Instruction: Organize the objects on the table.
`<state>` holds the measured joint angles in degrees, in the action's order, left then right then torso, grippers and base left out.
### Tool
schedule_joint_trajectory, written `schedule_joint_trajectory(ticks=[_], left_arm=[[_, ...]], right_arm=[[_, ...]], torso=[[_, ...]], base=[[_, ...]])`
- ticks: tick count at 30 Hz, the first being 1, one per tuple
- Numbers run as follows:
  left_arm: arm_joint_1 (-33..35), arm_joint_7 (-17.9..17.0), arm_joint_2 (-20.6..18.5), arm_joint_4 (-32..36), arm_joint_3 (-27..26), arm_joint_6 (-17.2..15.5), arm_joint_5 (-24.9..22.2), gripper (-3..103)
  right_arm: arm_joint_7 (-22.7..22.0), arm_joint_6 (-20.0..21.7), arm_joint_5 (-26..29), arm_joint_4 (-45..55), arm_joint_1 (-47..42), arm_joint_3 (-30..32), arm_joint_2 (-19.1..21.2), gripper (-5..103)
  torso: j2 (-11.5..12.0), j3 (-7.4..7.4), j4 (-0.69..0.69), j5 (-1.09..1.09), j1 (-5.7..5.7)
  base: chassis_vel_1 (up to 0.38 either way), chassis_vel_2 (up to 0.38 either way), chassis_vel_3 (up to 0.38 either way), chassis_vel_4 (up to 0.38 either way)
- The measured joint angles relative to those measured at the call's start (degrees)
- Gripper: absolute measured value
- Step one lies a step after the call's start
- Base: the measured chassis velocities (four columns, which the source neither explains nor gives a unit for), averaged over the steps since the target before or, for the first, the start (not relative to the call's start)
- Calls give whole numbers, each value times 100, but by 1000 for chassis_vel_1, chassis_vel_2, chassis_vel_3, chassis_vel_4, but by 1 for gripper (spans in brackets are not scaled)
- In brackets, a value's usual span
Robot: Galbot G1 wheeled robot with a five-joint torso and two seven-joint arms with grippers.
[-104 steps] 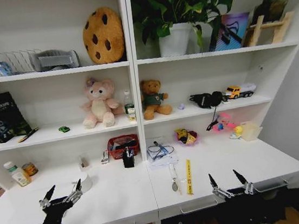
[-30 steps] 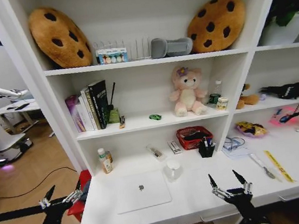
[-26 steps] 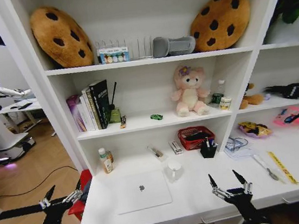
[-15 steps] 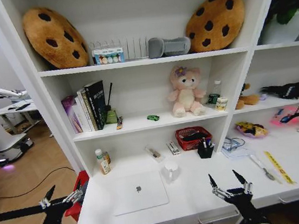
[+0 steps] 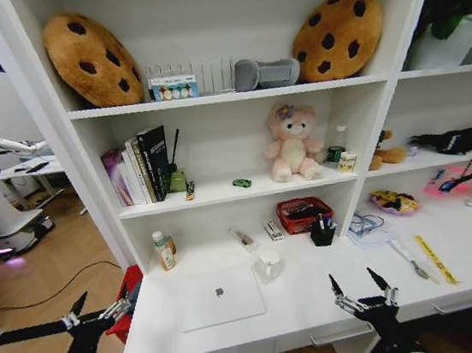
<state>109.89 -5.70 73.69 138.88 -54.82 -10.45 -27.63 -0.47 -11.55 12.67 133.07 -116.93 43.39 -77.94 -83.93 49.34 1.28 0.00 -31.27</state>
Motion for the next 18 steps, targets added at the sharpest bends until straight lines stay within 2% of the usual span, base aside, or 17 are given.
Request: schedule_joint_trajectory(ticks=[6,14,16,18], left_arm=[[0,0,0,0,-1,0,0,100],[0,1,0,0,0,0,0,100],[0,4,0,1,-1,0,0,100],[0,3,0,1,-1,0,0,100]], right_arm=[[0,0,0,0,0,0,0,100],[0,0,0,0,0,0,0,100],[0,0,0,0,0,0,1,100],[0,0,0,0,0,0,0,100]], torso=[[-1,0,-2,1,1],[-1,-1,-1,3,2],[0,1,0,-4,0],[-2,-1,0,4,2]], base=[[206,-226,-223,230],[292,-295,-292,299],[355,-344,-356,348],[342,-381,-343,350]])
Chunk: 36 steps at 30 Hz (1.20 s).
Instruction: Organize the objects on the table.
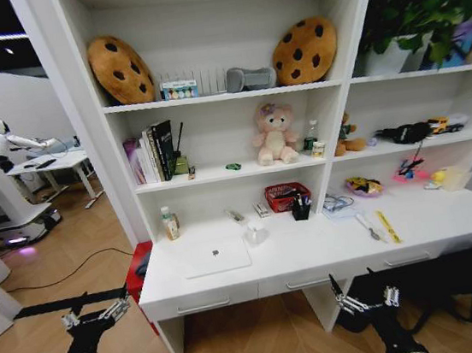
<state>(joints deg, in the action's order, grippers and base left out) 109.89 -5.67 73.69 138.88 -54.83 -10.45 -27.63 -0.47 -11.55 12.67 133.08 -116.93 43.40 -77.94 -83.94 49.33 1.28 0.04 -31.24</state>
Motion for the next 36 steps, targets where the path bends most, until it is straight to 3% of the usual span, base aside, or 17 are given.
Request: schedule_joint_trajectory(ticks=[4,5,7,12,36], left_arm=[[1,2,0,1,0,0,0,100],[1,0,0,1,0,0,0,100],[2,-3,0,1,-1,0,0,100],[1,-6,0,1,0,0,0,100],[0,-1,0,0,1,0,0,100]], right_arm=[[0,0,1,-1,-1,-1,0,100],[-1,0,0,0,-3,1,0,100],[0,0,0,0,-2,-1,0,100],[0,0,0,0,-2,0,0,100],[0,0,1,0,0,0,1,100]], torso=[[0,1,0,-9,1],[-2,-2,0,1,4],[-4,-3,-5,-3,6],[-3,-2,0,-3,5],[1,1,0,-4,-2]], base=[[366,-359,-371,350],[314,-299,-260,338],[234,-299,-261,264],[75,-33,-171,163],[-20,14,20,-15]])
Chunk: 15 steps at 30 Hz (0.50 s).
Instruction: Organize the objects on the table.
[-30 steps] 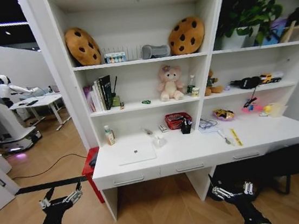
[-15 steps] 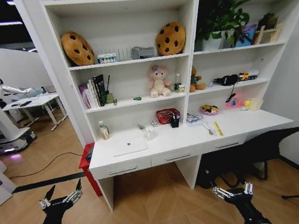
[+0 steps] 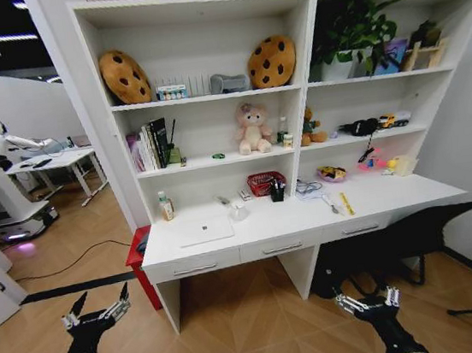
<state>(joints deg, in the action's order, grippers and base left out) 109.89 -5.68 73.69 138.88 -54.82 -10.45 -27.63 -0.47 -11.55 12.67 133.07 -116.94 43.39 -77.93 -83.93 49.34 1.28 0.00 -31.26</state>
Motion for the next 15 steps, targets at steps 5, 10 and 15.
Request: schedule_joint_trajectory(ticks=[5,10,15], left_arm=[[0,-1,0,0,0,0,0,100],[1,-2,0,0,0,0,0,100],[1,-3,0,0,0,0,0,100]], right_arm=[[0,0,0,0,0,0,0,100],[0,0,0,0,0,0,0,100],[0,0,0,0,0,0,0,100]], torso=[[0,0,-1,0,0],[0,0,0,0,0],[0,0,-3,0,0]], base=[[0,0,0,0],[58,61,52,47],[60,57,46,49]])
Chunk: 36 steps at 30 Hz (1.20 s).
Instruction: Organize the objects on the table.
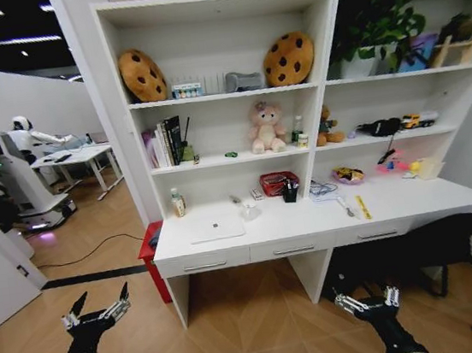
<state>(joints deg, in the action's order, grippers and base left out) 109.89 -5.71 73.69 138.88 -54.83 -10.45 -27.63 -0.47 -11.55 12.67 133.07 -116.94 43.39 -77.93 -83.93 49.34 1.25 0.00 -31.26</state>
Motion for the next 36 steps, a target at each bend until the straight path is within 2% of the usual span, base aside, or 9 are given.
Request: schedule_joint_trajectory(ticks=[5,36], left_arm=[[0,0,0,0,0,0,0,100],[0,1,0,0,0,0,0,100]], right_arm=[[0,0,0,0,0,0,0,100],[0,0,0,0,0,0,0,100]], torso=[[0,0,4,0,0],[1,0,2,0,0]], base=[[6,13,4,4],[0,0,0,0]])
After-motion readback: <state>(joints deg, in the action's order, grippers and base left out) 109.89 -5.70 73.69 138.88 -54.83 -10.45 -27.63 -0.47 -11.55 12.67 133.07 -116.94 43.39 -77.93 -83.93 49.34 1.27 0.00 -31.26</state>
